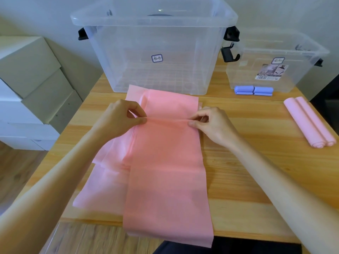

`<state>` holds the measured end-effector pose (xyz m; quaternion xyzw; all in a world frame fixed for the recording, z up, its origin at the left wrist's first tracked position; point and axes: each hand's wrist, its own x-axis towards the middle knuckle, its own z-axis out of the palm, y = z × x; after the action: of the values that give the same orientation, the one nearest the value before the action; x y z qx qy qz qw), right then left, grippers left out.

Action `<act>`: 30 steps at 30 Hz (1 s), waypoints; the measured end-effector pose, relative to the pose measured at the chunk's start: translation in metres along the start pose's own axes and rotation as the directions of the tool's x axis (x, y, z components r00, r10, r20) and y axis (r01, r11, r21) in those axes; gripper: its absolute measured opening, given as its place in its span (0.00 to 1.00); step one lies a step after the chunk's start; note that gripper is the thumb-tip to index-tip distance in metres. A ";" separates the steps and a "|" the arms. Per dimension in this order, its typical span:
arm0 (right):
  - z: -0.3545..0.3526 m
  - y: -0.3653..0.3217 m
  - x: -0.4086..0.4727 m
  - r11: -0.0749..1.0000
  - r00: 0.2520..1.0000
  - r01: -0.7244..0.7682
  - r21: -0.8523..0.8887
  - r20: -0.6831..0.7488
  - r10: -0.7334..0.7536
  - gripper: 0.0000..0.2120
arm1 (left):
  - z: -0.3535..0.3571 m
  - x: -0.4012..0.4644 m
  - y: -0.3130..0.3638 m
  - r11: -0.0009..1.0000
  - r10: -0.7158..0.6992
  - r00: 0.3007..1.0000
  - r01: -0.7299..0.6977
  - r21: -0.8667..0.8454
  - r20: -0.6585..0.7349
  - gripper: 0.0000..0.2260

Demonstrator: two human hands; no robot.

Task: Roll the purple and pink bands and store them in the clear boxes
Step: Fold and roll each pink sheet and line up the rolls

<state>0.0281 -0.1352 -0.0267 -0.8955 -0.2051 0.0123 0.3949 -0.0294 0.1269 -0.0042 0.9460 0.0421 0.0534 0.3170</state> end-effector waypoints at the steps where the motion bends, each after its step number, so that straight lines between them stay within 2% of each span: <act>1: 0.000 -0.001 0.000 1.000 1.000 0.002 -0.008 -0.002 -0.002 0.03 | 0.000 0.001 0.000 1.000 0.010 1.000 -0.010 0.008 -0.002 0.04; 6: -0.004 -0.007 -0.006 1.000 0.999 0.017 0.019 -0.034 -0.017 0.01 | -0.006 -0.006 0.008 0.998 0.027 1.000 -0.026 0.066 -0.014 0.04; 11: -0.022 -0.026 -0.041 0.990 0.996 0.080 0.113 -0.033 -0.077 0.01 | -0.027 -0.041 0.024 0.993 0.112 0.994 -0.112 0.045 0.009 0.03; 18: -0.052 -0.053 -0.109 0.976 0.989 0.084 0.203 0.106 -0.107 0.04 | -0.059 -0.104 0.057 0.993 0.063 0.956 -0.032 -0.110 0.287 0.03; 23: -0.065 -0.066 -0.146 0.956 0.972 0.004 0.293 0.225 -0.073 0.04 | -0.071 -0.136 0.066 0.969 0.068 0.892 0.046 -0.241 0.446 0.02; 26: -0.071 -0.071 -0.161 0.916 0.951 -0.051 0.399 0.300 -0.077 0.09 | -0.079 -0.150 0.065 0.947 0.085 0.849 0.093 -0.307 0.521 0.07; 28: -0.075 -0.072 -0.167 0.885 0.930 -0.073 0.461 0.352 -0.106 0.08 | -0.083 -0.159 0.064 0.940 0.114 0.817 0.095 -0.328 0.565 0.13; 30: -0.079 -0.073 -0.173 0.861 0.900 -0.084 0.501 0.409 -0.150 0.06 | -0.085 -0.165 0.064 0.932 0.147 0.799 0.085 -0.351 0.584 0.14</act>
<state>-0.1420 -0.2118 0.0552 -0.7305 -0.2929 0.2580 0.5604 -0.2006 0.1083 0.0897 0.8399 -0.0867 -0.2371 0.4805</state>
